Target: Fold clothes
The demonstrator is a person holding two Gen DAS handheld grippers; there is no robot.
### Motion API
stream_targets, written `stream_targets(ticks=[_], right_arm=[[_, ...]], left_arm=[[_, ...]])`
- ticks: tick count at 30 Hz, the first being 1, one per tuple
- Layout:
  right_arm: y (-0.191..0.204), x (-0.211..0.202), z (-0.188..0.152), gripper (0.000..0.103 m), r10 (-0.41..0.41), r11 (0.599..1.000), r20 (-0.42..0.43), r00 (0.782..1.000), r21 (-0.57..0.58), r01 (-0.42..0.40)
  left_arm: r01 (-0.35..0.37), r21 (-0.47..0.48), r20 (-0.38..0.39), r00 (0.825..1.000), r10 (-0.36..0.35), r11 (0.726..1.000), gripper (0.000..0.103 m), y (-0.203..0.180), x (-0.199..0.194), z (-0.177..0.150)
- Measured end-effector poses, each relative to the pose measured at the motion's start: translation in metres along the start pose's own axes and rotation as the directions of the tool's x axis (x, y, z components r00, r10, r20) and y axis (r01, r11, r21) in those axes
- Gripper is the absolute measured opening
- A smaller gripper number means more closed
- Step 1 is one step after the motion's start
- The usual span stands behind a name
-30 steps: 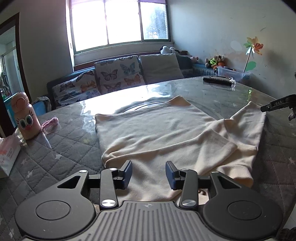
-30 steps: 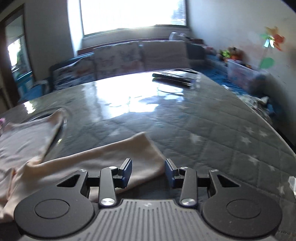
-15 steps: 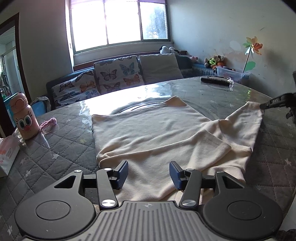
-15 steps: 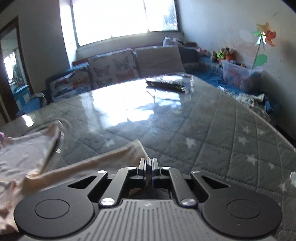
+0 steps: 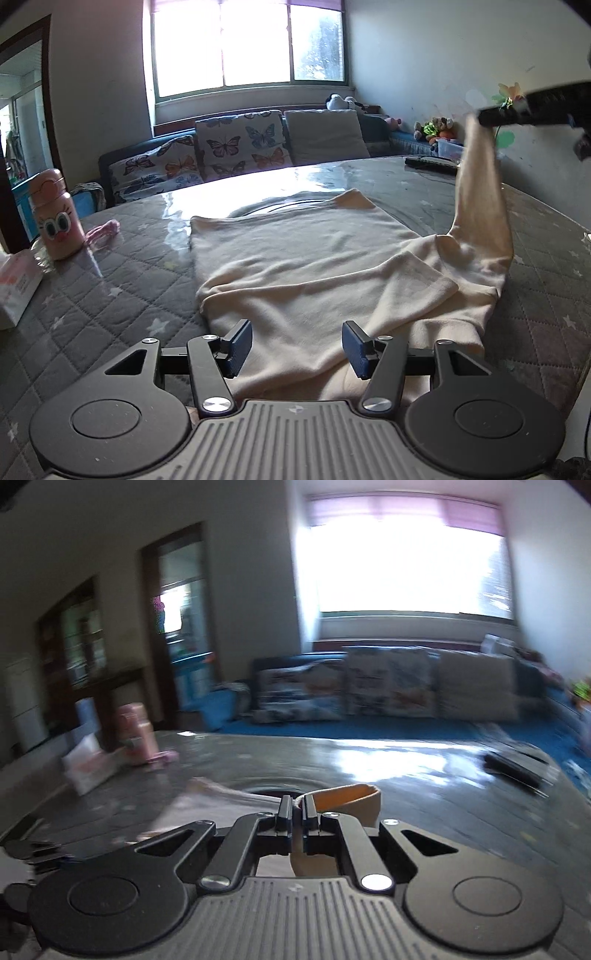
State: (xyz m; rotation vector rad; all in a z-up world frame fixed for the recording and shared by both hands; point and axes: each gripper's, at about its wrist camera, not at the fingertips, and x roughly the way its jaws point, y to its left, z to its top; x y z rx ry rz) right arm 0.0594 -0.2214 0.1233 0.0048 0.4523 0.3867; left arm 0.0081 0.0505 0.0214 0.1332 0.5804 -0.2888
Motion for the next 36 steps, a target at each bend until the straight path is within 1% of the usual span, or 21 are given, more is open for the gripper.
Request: stream_targets(ticks=[2, 4, 7, 11, 14, 15, 19, 22, 25, 27, 29, 32, 33, 35, 36], right_arm=[[0.026, 0.014, 0.006, 0.004, 0.051, 0.998, -0.017, 0.999, -0.048, -0.052], [0.051, 0.029, 0.009, 0.004, 0.1, 0.991, -0.04, 0.994, -0.081, -0.103], [0.086, 0.046, 0.007, 0.004, 0.153, 0.979, -0.068, 0.986, -0.124, -0.16], [0.121, 0.066, 0.0, 0.004, 0.207, 0.962, -0.112, 0.972, -0.155, -0.223], [0.129, 0.076, -0.004, 0.007, 0.246, 0.955, -0.145, 0.958, -0.132, -0.265], [0.129, 0.076, -0.004, 0.009, 0.254, 0.954, -0.148, 0.956, -0.126, -0.273], [0.115, 0.063, 0.001, 0.012, 0.238, 0.958, -0.138, 0.961, -0.132, -0.256], [0.097, 0.053, -0.003, 0.013, 0.195, 0.963, -0.161, 0.967, -0.155, -0.22], [0.075, 0.048, -0.016, 0.014, 0.142, 0.967, -0.213, 0.967, -0.179, -0.182], [0.062, 0.049, -0.031, 0.014, 0.112, 0.97, -0.267, 0.957, -0.179, -0.164], [0.05, 0.048, -0.046, 0.014, 0.092, 0.972, -0.313, 0.945, -0.177, -0.153], [0.04, 0.046, -0.066, 0.014, 0.095, 0.976, -0.358, 0.929, -0.15, -0.157], [0.039, 0.046, -0.071, 0.014, 0.098, 0.977, -0.367, 0.925, -0.14, -0.159], [0.035, 0.047, -0.082, 0.014, 0.1, 0.98, -0.381, 0.919, -0.123, -0.157], [0.033, 0.047, -0.086, 0.014, 0.1, 0.981, -0.387, 0.917, -0.114, -0.156]], left_arm=[[-0.008, -0.015, 0.007, 1.0, 0.008, 1.0, 0.061, 0.005, -0.006, -0.003], [-0.016, -0.03, 0.009, 1.0, 0.016, 0.999, 0.065, 0.01, -0.01, -0.007], [-0.028, -0.049, 0.006, 1.0, 0.028, 0.998, 0.067, 0.017, -0.015, -0.013], [-0.038, -0.07, -0.001, 0.999, 0.038, 0.997, 0.067, 0.023, -0.017, -0.019], [-0.042, -0.08, -0.002, 0.999, 0.041, 0.996, 0.067, 0.026, -0.016, -0.02], [-0.041, -0.083, -0.001, 0.999, 0.041, 0.996, 0.067, 0.026, -0.016, -0.02], [-0.039, -0.085, 0.006, 0.999, 0.04, 0.996, 0.067, 0.026, -0.014, -0.017], [-0.035, -0.088, 0.015, 0.999, 0.036, 0.995, 0.066, 0.025, -0.011, -0.012], [-0.026, -0.078, 0.023, 0.999, 0.028, 0.997, 0.065, 0.019, -0.006, -0.006], [-0.019, -0.073, 0.023, 1.0, 0.02, 0.997, 0.061, 0.016, -0.001, -0.001], [-0.014, -0.068, 0.02, 1.0, 0.015, 0.998, 0.06, 0.014, 0.006, 0.004], [-0.019, -0.073, -0.004, 1.0, 0.019, 0.997, 0.051, 0.011, 0.017, 0.007], [-0.021, -0.075, -0.014, 1.0, 0.02, 0.997, 0.046, 0.01, 0.021, 0.008], [-0.031, -0.079, -0.034, 0.999, 0.029, 0.996, 0.042, 0.01, 0.028, 0.007], [-0.036, -0.082, -0.042, 0.999, 0.033, 0.996, 0.038, 0.01, 0.031, 0.006]])
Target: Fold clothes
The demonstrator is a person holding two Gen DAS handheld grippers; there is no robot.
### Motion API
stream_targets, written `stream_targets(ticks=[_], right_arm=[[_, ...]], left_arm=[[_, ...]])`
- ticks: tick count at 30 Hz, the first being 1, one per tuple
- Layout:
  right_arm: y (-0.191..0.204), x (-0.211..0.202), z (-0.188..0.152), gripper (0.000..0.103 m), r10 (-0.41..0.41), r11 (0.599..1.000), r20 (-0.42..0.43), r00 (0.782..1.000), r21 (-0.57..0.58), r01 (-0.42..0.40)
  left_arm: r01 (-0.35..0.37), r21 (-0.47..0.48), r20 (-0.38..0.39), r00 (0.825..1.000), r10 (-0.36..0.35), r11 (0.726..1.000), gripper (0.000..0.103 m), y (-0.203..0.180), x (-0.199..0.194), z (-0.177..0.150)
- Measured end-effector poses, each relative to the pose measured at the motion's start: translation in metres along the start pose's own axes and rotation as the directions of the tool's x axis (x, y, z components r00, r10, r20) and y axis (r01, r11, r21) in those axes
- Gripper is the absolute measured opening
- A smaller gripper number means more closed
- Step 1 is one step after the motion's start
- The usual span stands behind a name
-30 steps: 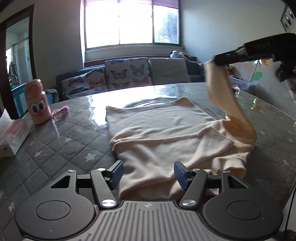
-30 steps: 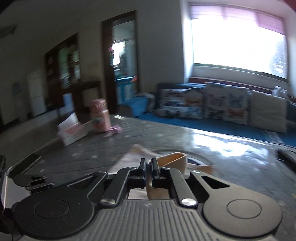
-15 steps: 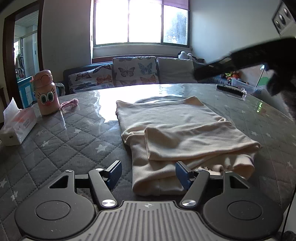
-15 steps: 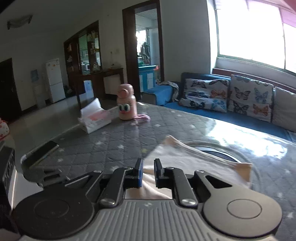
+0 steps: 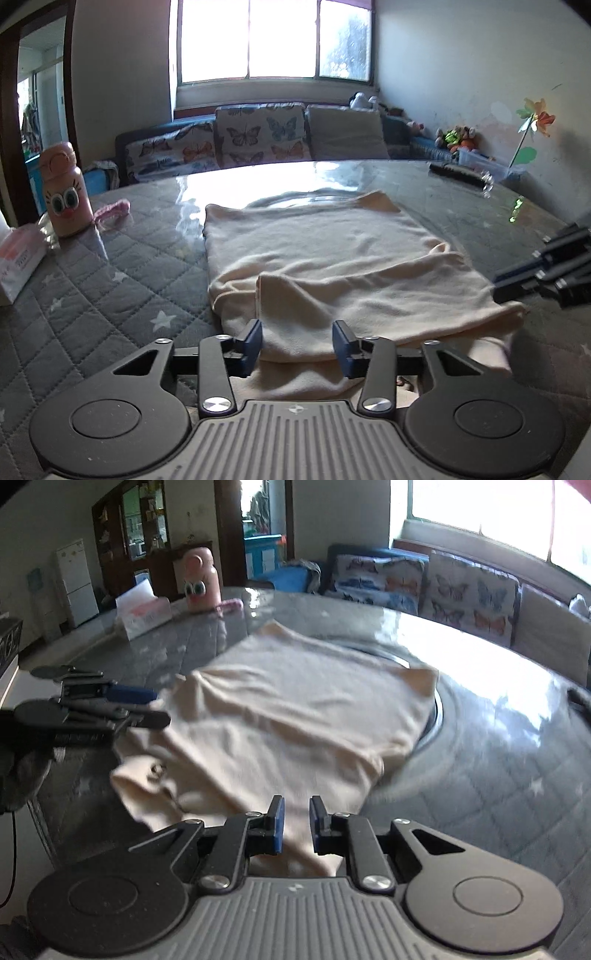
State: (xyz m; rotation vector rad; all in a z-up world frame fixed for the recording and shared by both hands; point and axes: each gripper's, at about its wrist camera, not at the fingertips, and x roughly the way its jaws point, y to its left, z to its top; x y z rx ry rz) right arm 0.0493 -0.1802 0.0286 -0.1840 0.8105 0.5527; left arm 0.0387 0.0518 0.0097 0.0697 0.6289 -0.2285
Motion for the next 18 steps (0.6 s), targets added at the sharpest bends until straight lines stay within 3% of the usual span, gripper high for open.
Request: stream_targets(ticks=[4, 6, 12, 18], right_arm=[[-0.007, 0.006, -0.009, 0.018, 0.01, 1.0, -0.019, 1.0, 0.024, -0.009], [-0.009, 0.003, -0.005, 0.018, 0.009, 1.0, 0.002, 1.0, 0.025, -0.009], [-0.02, 0.011, 0.017, 0.019, -0.011, 0.999, 0.08, 0.997, 0.05, 0.007], [-0.035, 0.045, 0.022, 0.021, -0.032, 0.995, 0.058, 0.998, 0.101, 0.026]], left_arm=[[-0.014, -0.002, -0.009, 1.0, 0.014, 1.0, 0.012, 0.003, 0.001, 0.0], [-0.027, -0.002, -0.01, 1.0, 0.027, 1.0, 0.006, 0.005, -0.001, 0.001], [-0.047, -0.018, 0.008, 0.999, 0.047, 0.999, 0.003, 0.009, -0.014, 0.002], [-0.072, -0.014, -0.014, 0.997, 0.072, 0.997, 0.002, 0.015, -0.019, -0.002]])
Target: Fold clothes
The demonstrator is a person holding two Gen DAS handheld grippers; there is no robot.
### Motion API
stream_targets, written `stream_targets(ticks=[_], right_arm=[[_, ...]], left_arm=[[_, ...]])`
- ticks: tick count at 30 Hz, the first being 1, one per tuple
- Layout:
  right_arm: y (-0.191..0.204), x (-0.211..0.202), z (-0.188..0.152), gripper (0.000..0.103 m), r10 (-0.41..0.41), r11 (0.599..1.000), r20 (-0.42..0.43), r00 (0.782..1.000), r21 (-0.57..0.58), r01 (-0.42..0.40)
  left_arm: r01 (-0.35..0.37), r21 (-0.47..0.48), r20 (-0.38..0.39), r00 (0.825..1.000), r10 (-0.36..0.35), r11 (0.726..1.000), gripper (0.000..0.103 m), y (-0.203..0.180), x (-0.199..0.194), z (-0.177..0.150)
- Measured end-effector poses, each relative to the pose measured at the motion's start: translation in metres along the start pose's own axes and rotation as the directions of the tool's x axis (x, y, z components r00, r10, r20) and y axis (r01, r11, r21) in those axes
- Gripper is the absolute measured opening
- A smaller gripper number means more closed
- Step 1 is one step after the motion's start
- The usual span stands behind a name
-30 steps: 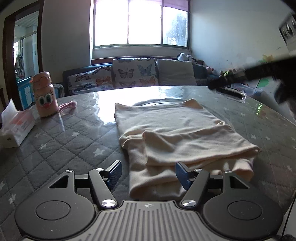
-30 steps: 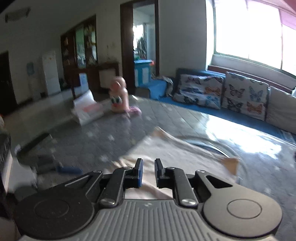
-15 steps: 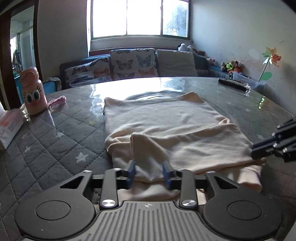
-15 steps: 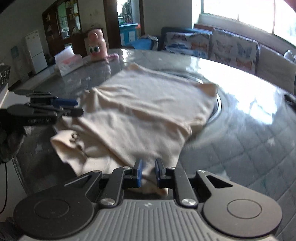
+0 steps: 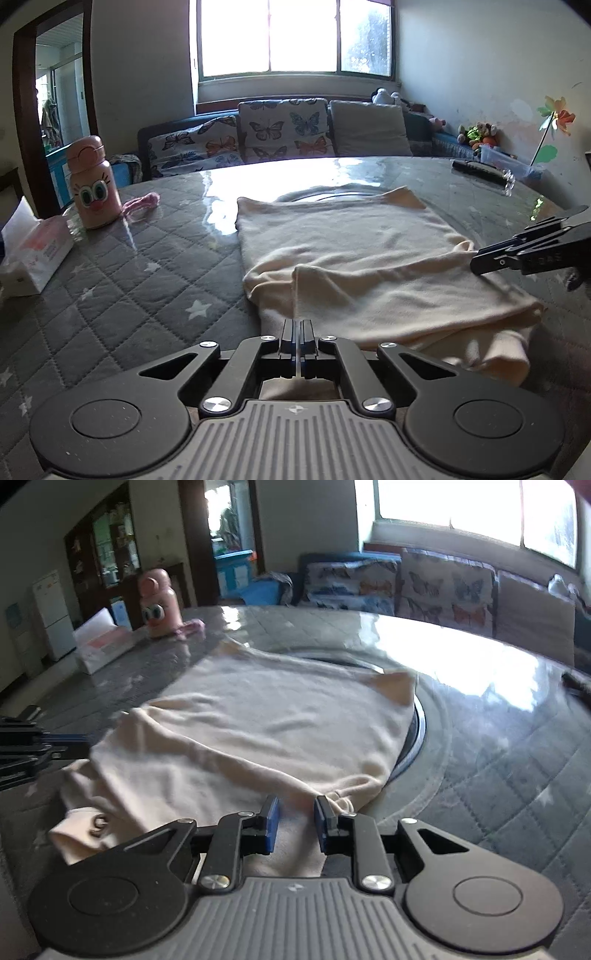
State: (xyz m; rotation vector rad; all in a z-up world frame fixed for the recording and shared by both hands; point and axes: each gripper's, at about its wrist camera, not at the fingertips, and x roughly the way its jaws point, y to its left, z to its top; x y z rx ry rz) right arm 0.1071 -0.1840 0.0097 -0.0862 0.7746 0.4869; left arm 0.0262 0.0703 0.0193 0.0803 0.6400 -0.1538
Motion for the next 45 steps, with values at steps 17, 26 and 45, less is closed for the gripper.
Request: stream_targets(ticks=[17, 26, 45], right_arm=[[0.028, -0.017, 0.001, 0.036, 0.076, 0.994, 0.04, 0.996, -0.076, -0.073], [0.055, -0.026, -0.014, 0.036, 0.158, 0.973, 0.014, 0.987, -0.173, -0.153], [0.048, -0.034, -0.014, 0.036, 0.176, 0.972, 0.029, 0.984, -0.163, -0.169]], left_arm=[[0.025, -0.029, -0.008, 1.0, -0.025, 0.999, 0.029, -0.009, 0.019, 0.023], [0.024, -0.024, -0.022, 0.999, -0.025, 0.999, 0.006, -0.006, 0.019, 0.013], [0.011, -0.047, -0.077, 0.997, -0.014, 0.999, 0.008, 0.001, 0.008, 0.024]])
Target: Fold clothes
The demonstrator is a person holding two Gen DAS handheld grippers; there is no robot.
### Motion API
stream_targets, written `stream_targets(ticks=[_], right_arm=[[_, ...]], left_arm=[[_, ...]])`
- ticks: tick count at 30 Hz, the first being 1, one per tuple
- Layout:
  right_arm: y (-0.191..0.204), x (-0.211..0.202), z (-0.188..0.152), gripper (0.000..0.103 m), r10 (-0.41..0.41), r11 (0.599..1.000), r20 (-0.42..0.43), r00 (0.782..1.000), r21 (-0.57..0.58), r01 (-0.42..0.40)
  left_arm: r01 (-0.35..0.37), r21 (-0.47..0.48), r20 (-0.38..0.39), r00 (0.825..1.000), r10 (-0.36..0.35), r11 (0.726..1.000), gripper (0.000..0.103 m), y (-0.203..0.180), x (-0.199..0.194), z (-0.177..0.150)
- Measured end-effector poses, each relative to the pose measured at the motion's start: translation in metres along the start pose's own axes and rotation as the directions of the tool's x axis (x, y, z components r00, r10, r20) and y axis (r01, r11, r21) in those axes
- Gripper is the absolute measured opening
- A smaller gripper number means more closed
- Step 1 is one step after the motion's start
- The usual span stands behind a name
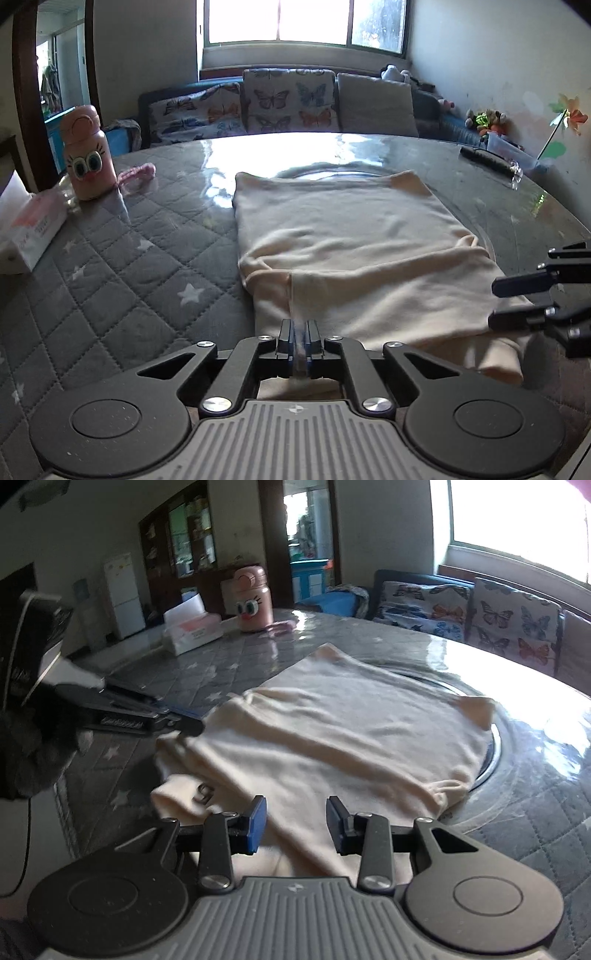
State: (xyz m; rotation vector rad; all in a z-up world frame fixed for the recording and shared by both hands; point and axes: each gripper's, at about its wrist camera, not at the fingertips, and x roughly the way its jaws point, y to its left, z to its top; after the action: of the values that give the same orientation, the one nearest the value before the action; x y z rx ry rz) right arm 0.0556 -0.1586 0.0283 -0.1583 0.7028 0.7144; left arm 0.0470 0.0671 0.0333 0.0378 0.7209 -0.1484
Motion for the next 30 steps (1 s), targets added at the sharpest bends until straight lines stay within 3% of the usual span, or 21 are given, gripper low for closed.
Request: stream_targets(ticks=[5, 8, 14, 23, 30], right_arm=[[-0.02, 0.008, 0.008, 0.036, -0.065, 0.995, 0.016, 0.998, 0.073, 0.064], [-0.03, 0.015, 0.011, 0.036, -0.091, 0.99, 0.024, 0.996, 0.112, 0.088], [-0.045, 0.032, 0.009, 0.035, -0.13, 0.981, -0.003, 0.992, 0.143, 0.129], [-0.016, 0.015, -0.003, 0.035, -0.111, 0.993, -0.005, 0.994, 0.045, 0.111], [0.002, 0.006, -0.016, 0.036, -0.114, 0.993, -0.014, 0.993, 0.019, 0.114]], left_arm=[[0.027, 0.038, 0.092, 0.995, -0.03, 0.999, 0.008, -0.006, -0.009, 0.019], [0.055, 0.076, 0.083, 0.995, -0.061, 0.996, 0.008, -0.013, 0.007, 0.023], [0.05, 0.076, 0.014, 0.999, -0.051, 0.996, 0.008, -0.008, 0.044, 0.016], [0.053, 0.164, 0.033, 0.998, -0.059, 0.985, 0.01, -0.016, 0.027, -0.001], [0.064, 0.236, 0.041, 0.996, -0.076, 0.97, 0.021, -0.028, 0.01, -0.023]])
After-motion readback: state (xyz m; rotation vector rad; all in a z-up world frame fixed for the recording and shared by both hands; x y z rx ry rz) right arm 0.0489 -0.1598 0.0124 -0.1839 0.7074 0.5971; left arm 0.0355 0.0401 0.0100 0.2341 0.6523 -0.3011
